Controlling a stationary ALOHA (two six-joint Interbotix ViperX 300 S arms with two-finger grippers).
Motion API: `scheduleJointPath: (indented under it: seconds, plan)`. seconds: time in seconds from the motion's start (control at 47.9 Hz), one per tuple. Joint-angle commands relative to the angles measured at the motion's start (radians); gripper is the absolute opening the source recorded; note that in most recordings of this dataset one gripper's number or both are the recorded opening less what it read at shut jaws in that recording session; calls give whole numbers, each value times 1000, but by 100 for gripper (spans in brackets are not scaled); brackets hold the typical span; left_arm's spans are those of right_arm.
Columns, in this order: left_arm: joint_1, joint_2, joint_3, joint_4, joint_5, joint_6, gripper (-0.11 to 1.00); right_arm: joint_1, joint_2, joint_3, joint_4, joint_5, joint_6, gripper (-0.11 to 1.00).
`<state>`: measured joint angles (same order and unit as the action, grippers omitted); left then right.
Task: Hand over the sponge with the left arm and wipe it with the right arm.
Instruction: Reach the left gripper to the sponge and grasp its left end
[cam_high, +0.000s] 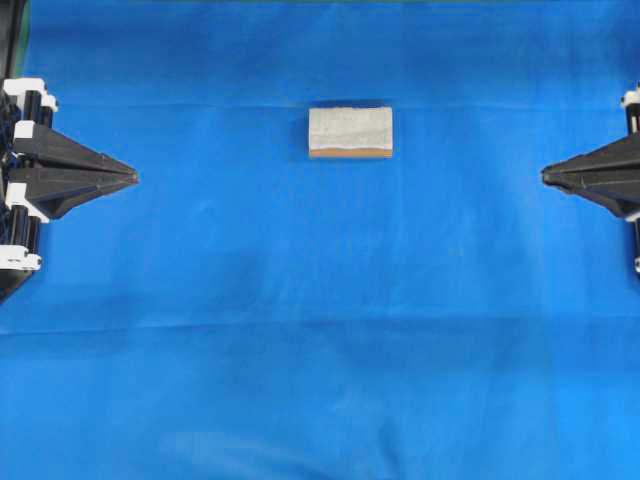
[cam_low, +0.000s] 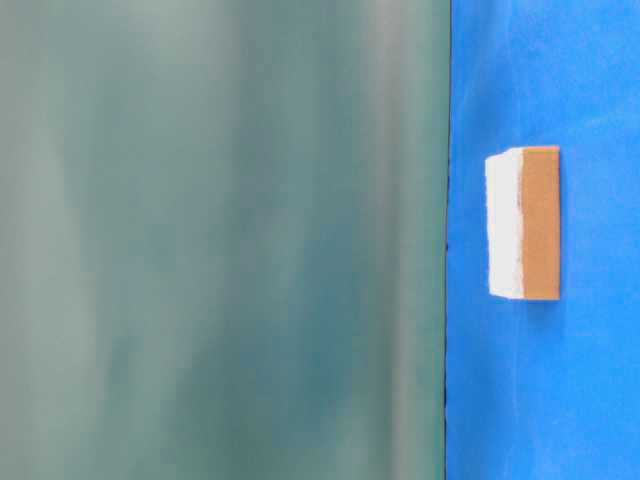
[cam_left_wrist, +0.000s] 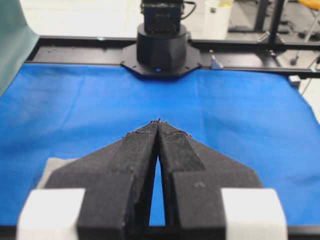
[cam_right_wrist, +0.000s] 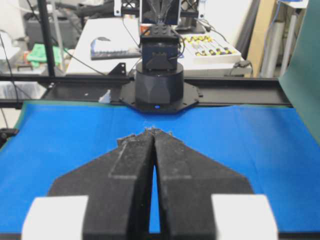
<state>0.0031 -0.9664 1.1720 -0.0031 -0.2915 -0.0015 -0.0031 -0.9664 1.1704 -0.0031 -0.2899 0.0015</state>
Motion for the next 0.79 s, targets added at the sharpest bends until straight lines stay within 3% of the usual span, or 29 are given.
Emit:
scheduleJointPath:
  seconds: [0.0, 0.293, 0.585, 0.648, 0.773]
  plan:
    - [2, 6, -11, -20, -3, 17, 0, 2, 9, -18, 0, -2, -11, 0]
    - [89, 71, -11, -20, -52, 31, 0, 0, 40, -46, -3, 72, -11, 0]
    - [207, 287, -35, -18, -129, 32, 2, -14, 52, -43, -3, 74, -9, 0]
    - [224, 351, -57, -20, -129, 37, 13, -17, 54, -43, -2, 74, -9, 0]
    - [241, 477, -101, -20, -129, 77, 49, -20, 55, -40, -2, 74, -9, 0]
